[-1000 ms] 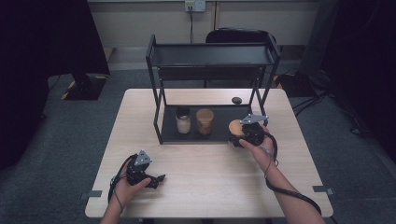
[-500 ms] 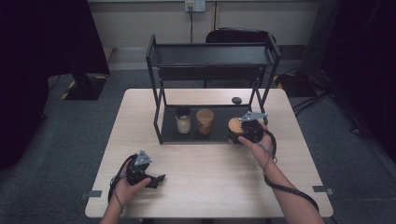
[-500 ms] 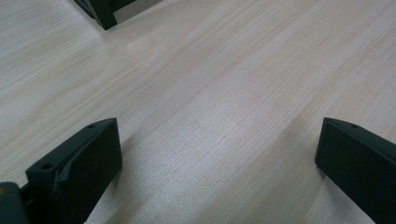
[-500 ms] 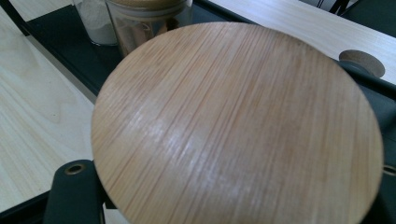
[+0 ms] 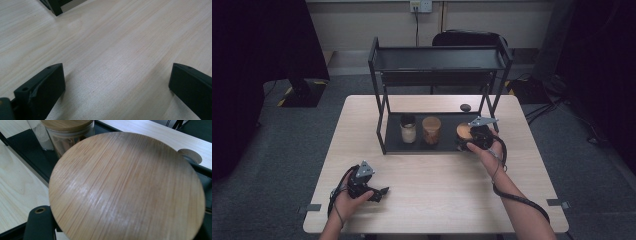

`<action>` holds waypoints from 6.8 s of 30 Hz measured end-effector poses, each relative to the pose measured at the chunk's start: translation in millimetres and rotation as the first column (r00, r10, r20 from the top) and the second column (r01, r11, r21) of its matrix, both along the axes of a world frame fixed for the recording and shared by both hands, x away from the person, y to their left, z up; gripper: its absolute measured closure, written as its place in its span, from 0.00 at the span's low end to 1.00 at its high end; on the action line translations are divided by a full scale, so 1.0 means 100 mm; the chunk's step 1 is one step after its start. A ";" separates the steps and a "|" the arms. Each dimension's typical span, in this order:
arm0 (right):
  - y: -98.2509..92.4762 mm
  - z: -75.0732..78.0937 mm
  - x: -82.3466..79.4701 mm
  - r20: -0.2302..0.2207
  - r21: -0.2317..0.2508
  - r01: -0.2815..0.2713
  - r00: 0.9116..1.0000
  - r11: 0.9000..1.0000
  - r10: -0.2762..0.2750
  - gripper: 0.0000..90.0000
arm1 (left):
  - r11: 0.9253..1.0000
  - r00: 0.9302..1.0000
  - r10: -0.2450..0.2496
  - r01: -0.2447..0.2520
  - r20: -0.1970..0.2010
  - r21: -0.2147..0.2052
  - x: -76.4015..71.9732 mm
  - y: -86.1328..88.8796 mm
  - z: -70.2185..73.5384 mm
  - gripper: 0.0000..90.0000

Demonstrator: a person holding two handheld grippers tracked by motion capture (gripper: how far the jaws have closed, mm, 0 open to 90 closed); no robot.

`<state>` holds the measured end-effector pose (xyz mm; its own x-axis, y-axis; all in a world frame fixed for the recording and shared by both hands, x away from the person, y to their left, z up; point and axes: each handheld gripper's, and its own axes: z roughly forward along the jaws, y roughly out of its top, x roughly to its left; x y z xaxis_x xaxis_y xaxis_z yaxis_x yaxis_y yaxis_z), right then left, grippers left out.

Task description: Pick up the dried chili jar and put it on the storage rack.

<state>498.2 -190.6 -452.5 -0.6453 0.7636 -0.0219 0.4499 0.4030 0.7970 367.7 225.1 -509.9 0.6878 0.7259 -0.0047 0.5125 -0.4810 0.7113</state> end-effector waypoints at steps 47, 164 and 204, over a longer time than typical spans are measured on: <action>0.19 -0.04 0.30 -0.007 -0.039 0.018 1.000 0.999 -0.019 0.29 | 1.000 1.000 0.000 0.000 0.000 0.000 0.00 0.00 0.00 0.00; 0.20 -0.16 0.12 -0.063 0.070 0.086 0.995 0.994 -0.081 0.02 | 1.000 1.000 -0.002 0.002 0.000 0.000 0.00 0.00 0.00 0.00; 0.02 -0.19 -0.21 -0.073 0.112 0.035 0.997 0.993 -0.027 0.02 | 1.000 1.000 -0.001 0.001 0.000 0.000 0.00 0.00 0.00 0.00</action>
